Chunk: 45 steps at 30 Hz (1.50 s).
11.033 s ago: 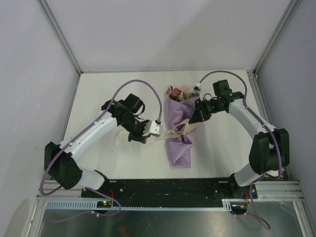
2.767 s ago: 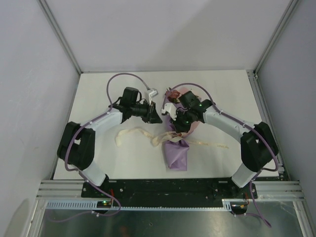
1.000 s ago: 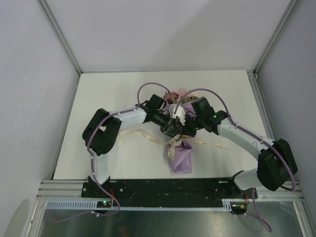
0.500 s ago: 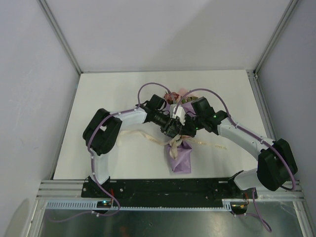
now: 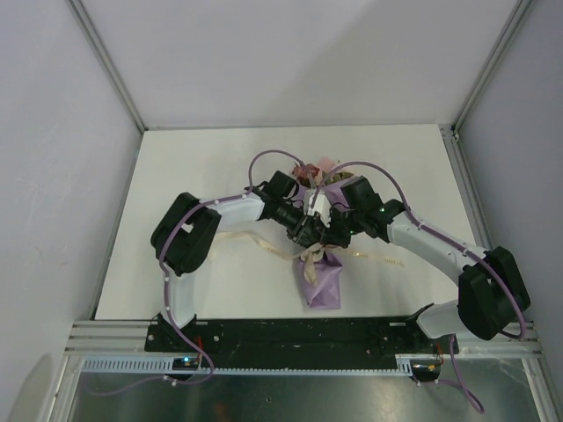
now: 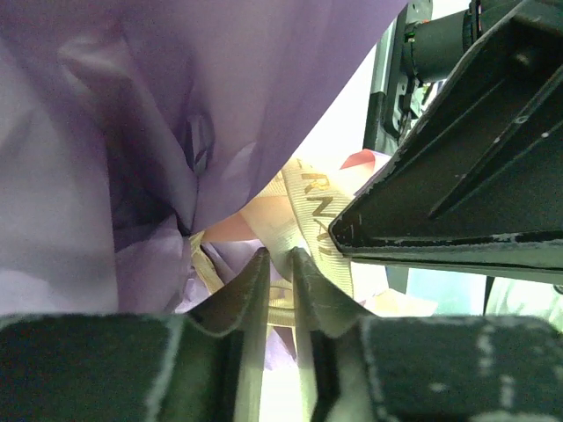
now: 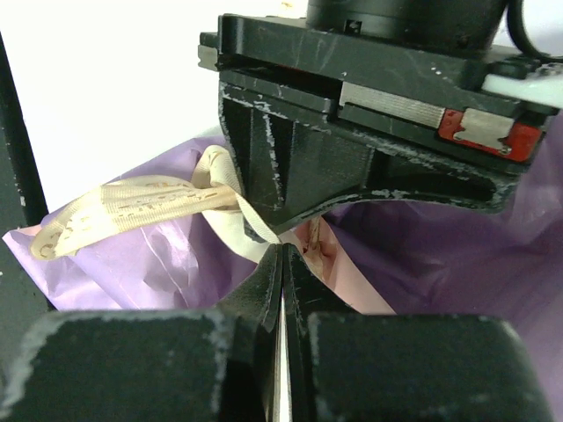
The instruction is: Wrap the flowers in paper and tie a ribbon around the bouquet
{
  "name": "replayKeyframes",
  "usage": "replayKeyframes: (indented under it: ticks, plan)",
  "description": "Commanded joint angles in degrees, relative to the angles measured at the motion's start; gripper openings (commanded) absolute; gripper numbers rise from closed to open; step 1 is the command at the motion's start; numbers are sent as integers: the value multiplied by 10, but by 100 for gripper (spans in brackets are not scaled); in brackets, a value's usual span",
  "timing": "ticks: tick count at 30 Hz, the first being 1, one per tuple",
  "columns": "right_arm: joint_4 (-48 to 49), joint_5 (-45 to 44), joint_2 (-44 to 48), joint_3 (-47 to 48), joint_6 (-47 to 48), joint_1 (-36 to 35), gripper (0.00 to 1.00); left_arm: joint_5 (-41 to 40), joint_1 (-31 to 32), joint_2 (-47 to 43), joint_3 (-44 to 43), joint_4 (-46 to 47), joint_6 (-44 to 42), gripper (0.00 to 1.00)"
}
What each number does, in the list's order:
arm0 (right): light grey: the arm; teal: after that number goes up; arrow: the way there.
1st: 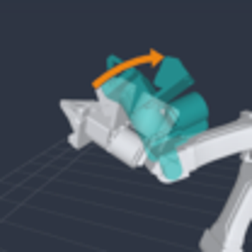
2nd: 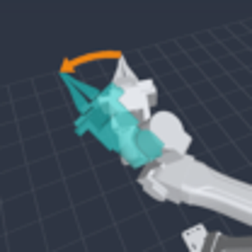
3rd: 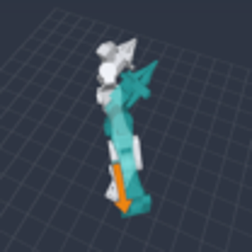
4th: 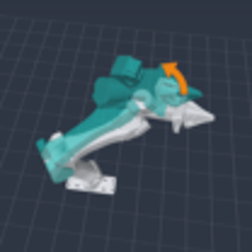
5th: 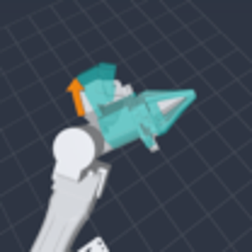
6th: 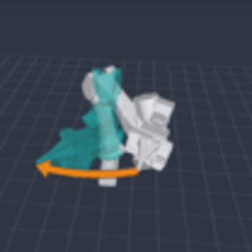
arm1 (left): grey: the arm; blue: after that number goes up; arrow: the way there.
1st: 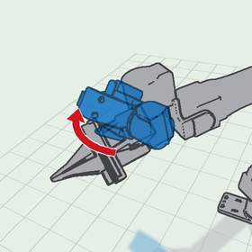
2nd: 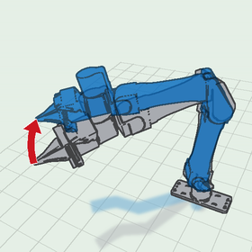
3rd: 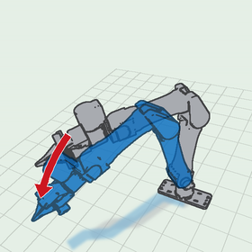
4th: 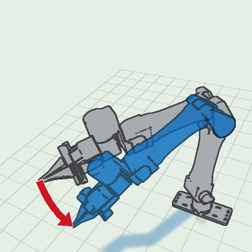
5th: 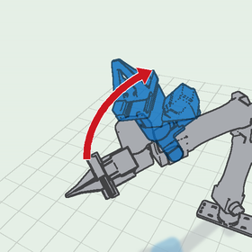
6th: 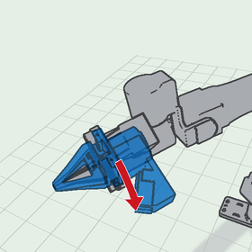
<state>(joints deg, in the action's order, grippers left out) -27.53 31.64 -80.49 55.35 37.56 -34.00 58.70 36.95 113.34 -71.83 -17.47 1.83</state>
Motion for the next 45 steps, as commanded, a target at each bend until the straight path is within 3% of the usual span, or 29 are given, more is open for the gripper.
replayKeyframes:
  ticks: [1, 5, 17, 21, 26, 31, 38, 45]
  plan:
    - [8, 16, 17, -3, 13, 0, 0, 12, 1, -8, -33, 0, -14, 16]
    - [4, 15, 21, -8, 19, 2, 0, 19, -5, -21, -40, 0, -8, 7]
    - [-9, 14, 29, -16, 35, 11, 0, -4, -30, -32, -43, 0, 12, 0]
    - [-22, 16, 31, -16, 46, 15, 12, -13, -42, -29, -48, 0, 21, 0]
    - [-30, 24, 64, -14, 33, 18, 42, -23, -37, -27, -47, 0, 33, 0]
    - [-69, 59, 91, 1, -15, 4, 60, -40, -38, -24, -47, 0, 45, 0]
    - [-102, 49, 84, 8, -91, -73, 64, -51, -38, -20, -53, 0, 52, 0]
    - [-37, -21, 42, 8, -194, -109, 65, -55, -38, -23, -48, 1, 49, 0]
